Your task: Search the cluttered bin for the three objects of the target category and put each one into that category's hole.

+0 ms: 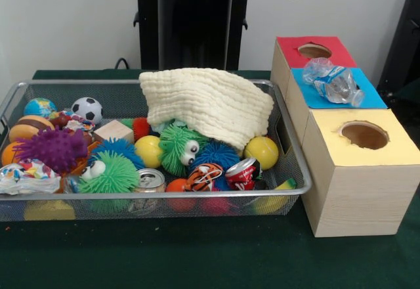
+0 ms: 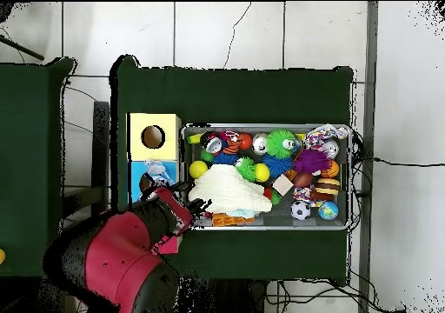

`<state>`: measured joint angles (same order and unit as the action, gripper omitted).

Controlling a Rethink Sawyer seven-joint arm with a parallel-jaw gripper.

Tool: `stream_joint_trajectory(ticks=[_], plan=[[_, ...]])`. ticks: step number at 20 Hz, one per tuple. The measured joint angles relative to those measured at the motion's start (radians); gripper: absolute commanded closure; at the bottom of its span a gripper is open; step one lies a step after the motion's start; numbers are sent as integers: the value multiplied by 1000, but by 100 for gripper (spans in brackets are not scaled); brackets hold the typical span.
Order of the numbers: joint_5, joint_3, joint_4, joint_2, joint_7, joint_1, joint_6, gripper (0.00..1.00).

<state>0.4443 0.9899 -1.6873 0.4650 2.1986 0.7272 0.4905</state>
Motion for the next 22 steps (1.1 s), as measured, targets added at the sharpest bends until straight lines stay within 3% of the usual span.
stream_joint_trajectory(ticks=[22], plan=[[-2,-65,42,-10,0,-44,-164,0]])
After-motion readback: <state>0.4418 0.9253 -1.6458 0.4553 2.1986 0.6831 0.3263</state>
